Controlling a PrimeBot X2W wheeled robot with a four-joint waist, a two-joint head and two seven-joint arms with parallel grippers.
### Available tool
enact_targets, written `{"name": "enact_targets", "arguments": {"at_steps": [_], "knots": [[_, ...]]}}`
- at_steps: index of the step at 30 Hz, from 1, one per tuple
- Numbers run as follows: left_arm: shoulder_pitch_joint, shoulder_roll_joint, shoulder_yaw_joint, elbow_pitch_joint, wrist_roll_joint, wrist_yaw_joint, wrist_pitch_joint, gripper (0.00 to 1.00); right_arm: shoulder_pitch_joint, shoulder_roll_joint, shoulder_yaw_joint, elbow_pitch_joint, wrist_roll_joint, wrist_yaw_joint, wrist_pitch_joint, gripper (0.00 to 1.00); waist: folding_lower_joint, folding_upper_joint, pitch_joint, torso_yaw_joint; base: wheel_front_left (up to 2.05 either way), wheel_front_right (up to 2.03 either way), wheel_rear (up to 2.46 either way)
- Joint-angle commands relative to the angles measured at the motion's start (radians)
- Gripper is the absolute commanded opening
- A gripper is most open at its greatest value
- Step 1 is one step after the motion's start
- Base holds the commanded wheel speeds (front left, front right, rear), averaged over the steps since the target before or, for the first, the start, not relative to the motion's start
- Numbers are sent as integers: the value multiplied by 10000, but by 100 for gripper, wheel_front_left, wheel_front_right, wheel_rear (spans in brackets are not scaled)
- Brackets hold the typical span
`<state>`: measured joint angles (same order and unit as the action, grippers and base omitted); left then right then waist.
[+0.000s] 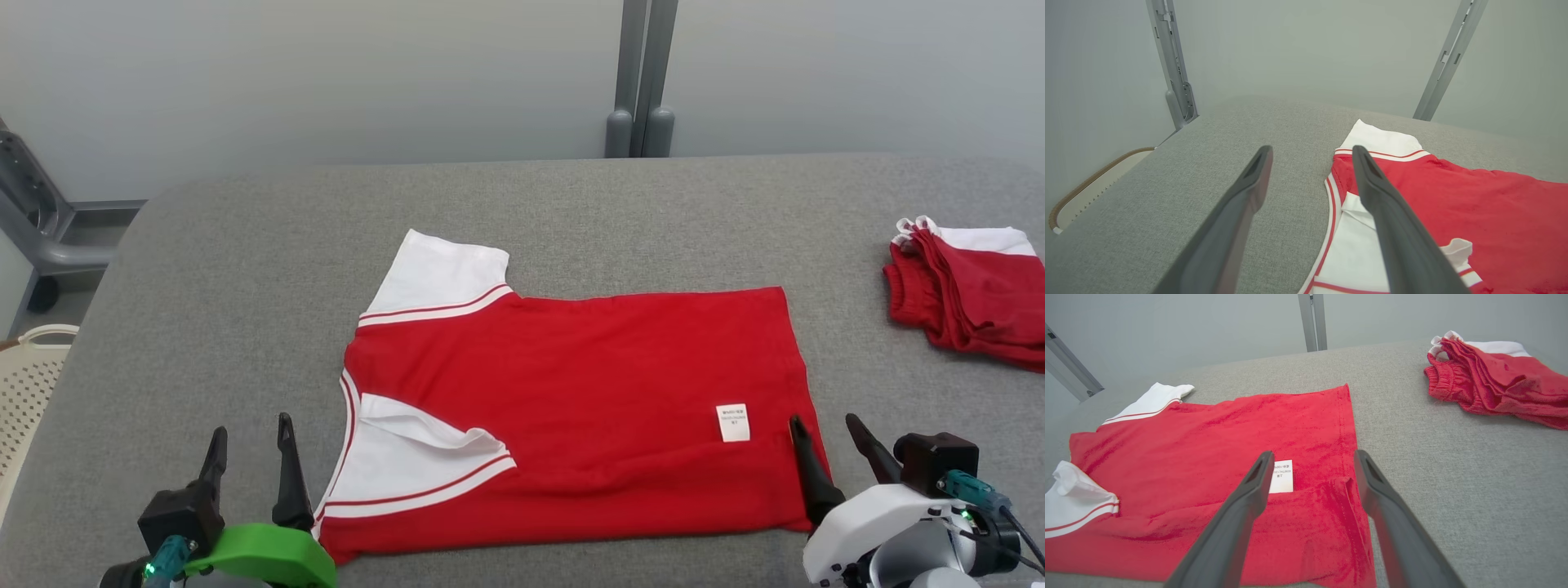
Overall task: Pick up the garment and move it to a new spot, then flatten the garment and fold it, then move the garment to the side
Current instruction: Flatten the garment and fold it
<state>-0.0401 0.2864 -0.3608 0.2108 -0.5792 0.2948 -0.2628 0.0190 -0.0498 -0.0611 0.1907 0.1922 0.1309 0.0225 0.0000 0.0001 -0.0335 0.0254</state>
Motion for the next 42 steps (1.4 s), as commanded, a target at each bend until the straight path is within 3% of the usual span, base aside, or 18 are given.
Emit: {"name": "enact_targets", "arguments": {"at_steps": [1, 11, 28, 39, 42], "knots": [[347, -112, 135, -24, 240, -160, -13, 100, 3, -24, 69, 45, 74, -4, -330, 100, 0, -1, -154, -1, 0, 0, 0], [805, -125, 560, -44, 1962, -853, -18, 100, -598, -20, 324, 464, -91, -4, -1412, 100, 0, -1, -548, -59, 0, 0, 0], [1247, -434, 961, -71, 2274, -1351, -11, 100, -698, -20, 435, 568, -45, -4, -1427, 100, 0, -1, -609, 58, 0, 0, 0], [1015, -475, 884, -30, 2335, -1303, 21, 100, -912, -18, 457, 428, -80, -4, -1202, 100, 0, -1, -430, 29, 0, 0, 0], [786, -473, 807, 41, 2199, -1309, 588, 100, -1172, -20, 494, 322, -195, -4, -853, 100, 0, -1, -287, 14, 0, 0, 0]]}}
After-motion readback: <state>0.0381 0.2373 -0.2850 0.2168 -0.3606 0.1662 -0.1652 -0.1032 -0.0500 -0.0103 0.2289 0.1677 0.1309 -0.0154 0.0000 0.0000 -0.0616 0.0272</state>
